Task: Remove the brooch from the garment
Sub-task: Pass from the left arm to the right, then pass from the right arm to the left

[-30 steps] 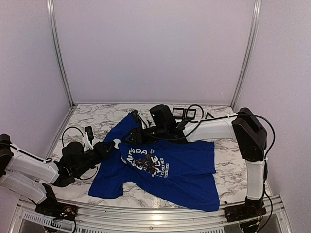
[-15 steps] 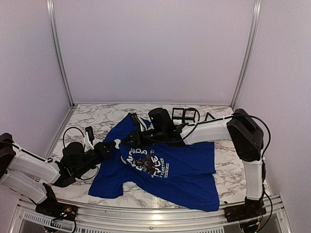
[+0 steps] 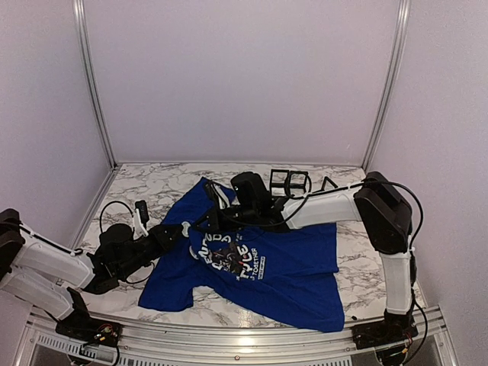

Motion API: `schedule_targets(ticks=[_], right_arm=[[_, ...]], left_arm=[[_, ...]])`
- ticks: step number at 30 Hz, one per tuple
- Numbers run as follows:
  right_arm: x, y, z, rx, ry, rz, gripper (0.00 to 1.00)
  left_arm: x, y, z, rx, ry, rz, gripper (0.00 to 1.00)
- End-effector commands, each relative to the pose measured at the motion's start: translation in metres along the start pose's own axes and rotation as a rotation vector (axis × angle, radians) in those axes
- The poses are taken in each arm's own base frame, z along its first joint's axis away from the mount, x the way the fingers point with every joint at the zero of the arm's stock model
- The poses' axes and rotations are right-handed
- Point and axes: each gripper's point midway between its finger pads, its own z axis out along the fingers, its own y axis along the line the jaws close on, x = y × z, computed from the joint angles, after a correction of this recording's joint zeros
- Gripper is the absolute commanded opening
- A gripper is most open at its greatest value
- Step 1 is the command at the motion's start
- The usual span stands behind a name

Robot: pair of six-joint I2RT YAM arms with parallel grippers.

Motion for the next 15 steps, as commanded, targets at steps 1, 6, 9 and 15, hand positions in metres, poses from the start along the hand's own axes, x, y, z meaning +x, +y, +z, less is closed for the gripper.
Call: schedule_targets(ticks=[1, 6, 9, 15], right_arm=[[-0.003, 0.002, -0.002, 0.069, -0.006, -0.063, 0.00], [0.000, 0.000, -0.001, 0.140, 0.002, -0.126, 0.00], [0.001, 0.002, 0.000, 0.157, 0.004, -0.146, 0.00], [-0.002, 0.008, 0.003, 0.166, 0.005, -0.170, 0.00]], left_arm=[[0.004, -0.003, 0.001, -0.025, 0.052, 0.009, 0.23], [-0.004, 0.001, -0.005, -0.080, 0.095, 0.039, 0.27], [-0.008, 0.006, -0.004, -0.113, 0.165, 0.077, 0.27], [0.010, -0.002, -0.002, -0.111, 0.408, 0.168, 0.26]])
